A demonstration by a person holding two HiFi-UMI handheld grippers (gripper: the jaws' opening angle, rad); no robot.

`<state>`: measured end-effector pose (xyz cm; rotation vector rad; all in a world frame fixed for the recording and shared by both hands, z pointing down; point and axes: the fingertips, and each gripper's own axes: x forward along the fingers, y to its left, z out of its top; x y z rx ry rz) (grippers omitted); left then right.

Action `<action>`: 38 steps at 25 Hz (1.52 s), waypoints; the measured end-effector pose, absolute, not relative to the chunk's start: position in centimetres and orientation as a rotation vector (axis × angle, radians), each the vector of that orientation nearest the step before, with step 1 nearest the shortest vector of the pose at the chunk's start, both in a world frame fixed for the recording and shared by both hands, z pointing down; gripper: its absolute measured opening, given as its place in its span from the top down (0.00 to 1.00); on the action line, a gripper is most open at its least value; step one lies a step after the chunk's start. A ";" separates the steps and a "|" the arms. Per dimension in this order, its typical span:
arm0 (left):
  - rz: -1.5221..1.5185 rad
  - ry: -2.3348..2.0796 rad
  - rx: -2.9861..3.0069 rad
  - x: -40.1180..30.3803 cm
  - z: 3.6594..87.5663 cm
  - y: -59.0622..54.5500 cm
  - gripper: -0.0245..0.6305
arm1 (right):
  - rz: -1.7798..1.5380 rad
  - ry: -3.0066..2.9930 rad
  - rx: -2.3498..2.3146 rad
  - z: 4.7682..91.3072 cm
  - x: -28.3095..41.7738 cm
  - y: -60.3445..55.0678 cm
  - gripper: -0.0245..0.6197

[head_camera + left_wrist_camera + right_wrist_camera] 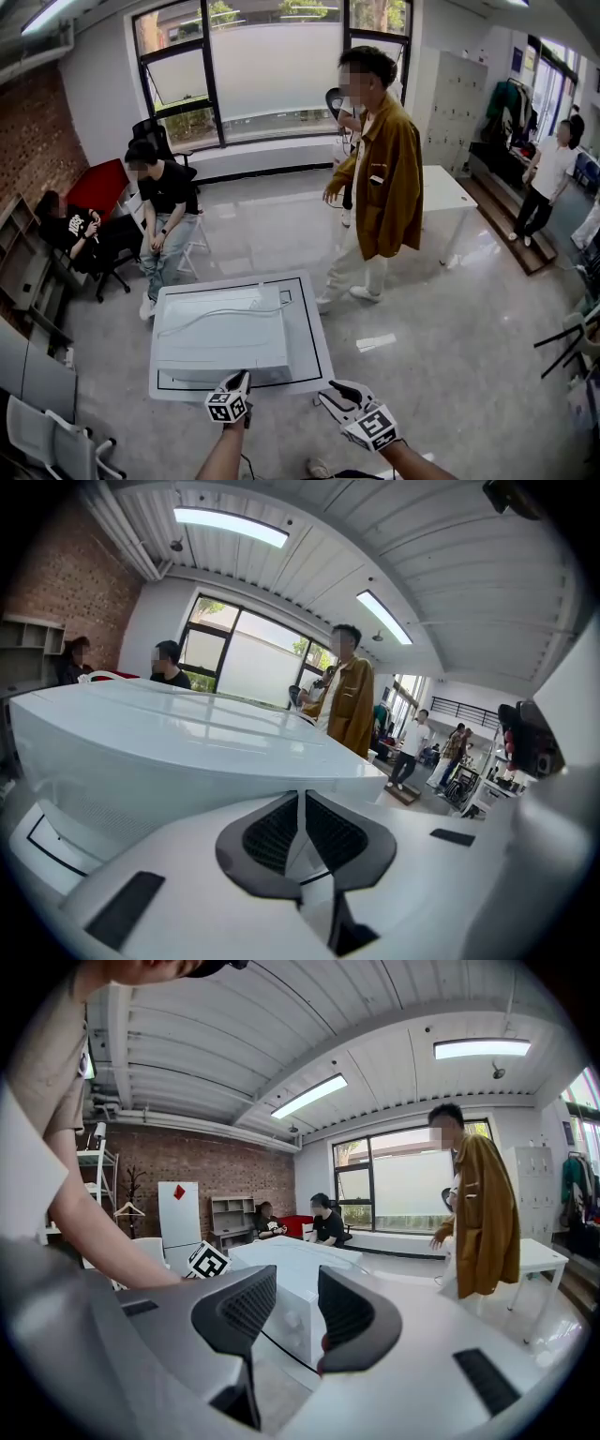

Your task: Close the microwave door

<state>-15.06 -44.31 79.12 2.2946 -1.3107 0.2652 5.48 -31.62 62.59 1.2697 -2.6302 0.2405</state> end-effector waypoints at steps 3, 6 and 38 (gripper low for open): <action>0.252 -1.277 2.306 -15.1 78.9 -44.1 0.91 | 0.240 -2.630 1.265 62.4 4.8 -31.5 0.74; 0.228 -1.271 2.309 -15.0 78.0 -43.9 0.87 | 0.241 -2.632 1.266 62.4 4.7 -31.4 0.74; -0.063 -1.475 2.559 -20.9 60.0 -26.7 0.87 | 0.159 -2.729 1.117 61.6 0.4 -27.8 0.74</action>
